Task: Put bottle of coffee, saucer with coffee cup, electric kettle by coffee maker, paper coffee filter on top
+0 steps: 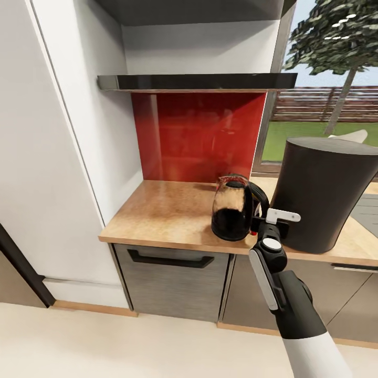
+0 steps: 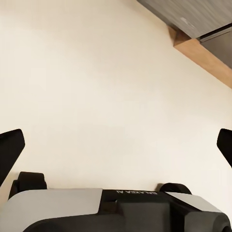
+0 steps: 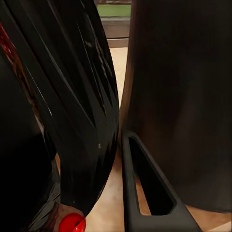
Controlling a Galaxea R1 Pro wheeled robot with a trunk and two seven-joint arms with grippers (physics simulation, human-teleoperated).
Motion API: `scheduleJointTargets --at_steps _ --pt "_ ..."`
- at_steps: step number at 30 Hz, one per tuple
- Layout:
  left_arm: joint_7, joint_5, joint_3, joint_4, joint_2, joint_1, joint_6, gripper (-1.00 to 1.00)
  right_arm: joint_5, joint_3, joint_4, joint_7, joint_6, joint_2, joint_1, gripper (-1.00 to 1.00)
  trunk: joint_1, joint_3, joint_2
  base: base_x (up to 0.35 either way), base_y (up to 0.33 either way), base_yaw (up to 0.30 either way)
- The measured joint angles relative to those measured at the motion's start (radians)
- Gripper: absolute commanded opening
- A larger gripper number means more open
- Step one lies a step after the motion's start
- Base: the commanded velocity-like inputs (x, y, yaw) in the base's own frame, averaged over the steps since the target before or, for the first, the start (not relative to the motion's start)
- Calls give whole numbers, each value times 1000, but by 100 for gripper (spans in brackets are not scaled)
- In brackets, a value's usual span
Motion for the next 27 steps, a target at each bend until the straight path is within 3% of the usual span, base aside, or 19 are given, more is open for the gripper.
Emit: scheduleJointTargets --at_steps 10,27 --pt "0 0 0 0 0 0 0 100 0 0 0 0 0 0 0 -100 0 0 0 0 0 0" --pt "0 0 0 0 0 0 0 100 -1 0 0 0 0 0 0 -100 42 -34 -77 0 0 0"
